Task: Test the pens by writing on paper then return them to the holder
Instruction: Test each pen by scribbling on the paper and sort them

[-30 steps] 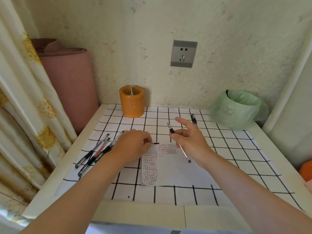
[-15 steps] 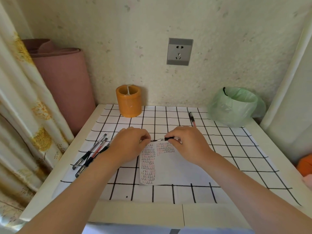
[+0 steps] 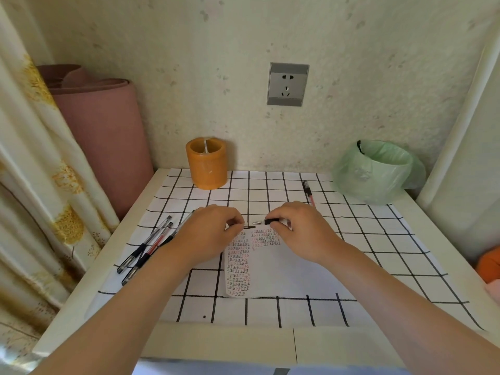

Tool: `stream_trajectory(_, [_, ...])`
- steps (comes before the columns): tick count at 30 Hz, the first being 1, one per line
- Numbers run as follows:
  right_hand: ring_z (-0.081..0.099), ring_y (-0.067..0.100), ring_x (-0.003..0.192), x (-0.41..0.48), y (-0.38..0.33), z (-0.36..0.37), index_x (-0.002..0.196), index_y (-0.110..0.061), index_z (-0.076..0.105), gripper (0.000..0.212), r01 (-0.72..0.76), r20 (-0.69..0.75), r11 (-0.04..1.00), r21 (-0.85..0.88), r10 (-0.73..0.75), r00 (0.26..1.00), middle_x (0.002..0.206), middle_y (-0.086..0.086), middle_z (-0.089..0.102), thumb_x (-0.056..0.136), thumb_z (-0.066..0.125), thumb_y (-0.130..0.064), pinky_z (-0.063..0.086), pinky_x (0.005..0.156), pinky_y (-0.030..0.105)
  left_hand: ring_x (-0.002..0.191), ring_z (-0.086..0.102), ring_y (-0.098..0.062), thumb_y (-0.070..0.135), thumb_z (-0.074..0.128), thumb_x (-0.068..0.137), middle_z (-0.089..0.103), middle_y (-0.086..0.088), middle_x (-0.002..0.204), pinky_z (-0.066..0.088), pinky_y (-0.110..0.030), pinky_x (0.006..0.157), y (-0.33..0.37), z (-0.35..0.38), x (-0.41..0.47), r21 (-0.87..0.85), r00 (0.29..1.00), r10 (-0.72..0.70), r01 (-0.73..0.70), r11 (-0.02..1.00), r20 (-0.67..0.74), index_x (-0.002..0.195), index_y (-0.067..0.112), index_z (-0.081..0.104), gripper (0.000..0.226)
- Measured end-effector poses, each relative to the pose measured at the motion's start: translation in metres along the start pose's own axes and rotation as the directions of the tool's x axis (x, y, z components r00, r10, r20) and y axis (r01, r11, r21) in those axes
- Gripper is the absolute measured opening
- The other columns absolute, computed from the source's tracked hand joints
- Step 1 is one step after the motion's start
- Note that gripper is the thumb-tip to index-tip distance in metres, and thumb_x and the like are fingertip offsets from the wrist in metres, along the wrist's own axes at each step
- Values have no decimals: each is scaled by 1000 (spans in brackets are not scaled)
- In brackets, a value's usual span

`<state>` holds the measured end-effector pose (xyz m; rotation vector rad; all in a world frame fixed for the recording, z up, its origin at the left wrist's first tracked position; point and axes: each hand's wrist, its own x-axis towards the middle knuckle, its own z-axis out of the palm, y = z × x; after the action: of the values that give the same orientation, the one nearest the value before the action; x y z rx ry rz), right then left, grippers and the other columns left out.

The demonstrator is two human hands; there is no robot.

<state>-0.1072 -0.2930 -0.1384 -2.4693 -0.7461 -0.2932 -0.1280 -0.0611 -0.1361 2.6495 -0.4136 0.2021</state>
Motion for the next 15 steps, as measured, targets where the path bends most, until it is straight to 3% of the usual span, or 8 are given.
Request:
stream_trajectory(5, [46,-12,79,-2,-5,3,106,-27,74,16,19,42,999,27,-20,999,81,-28,52,93,65,-24,32,74,9,79,57,1,36,60,95,62,25,83,41,-18,66,7,0,-2,-84,999,-2,6,996,49,97,39,67,8])
stream_trajectory(7, [46,-8,80,-2,-7,4,109,-25,73,18,31,63,999,32,-33,998,81,-27,51,94,64,-24,33,74,10,78,59,-2,35,60,95,65,21,83,45,-20,66,12,2,-3,-151,996,-10,23,988,89,95,38,67,7])
stream_trajectory(11, [52,15,85,-4,-8,1,110,-18,71,21,103,149,992,-71,-92,984,87,-5,66,100,54,-25,41,79,30,68,59,-2,34,61,96,71,12,78,49,-28,66,20,4,-3,-321,979,-94,148,935,178,86,30,69,14])
stream_trajectory(15, [52,18,89,-6,-10,-6,107,-24,66,27,165,177,954,-252,-122,977,89,-6,64,101,43,-38,39,89,40,66,60,-7,31,63,95,76,9,78,54,-28,72,27,2,-2,-486,944,-152,283,827,291,86,20,75,18])
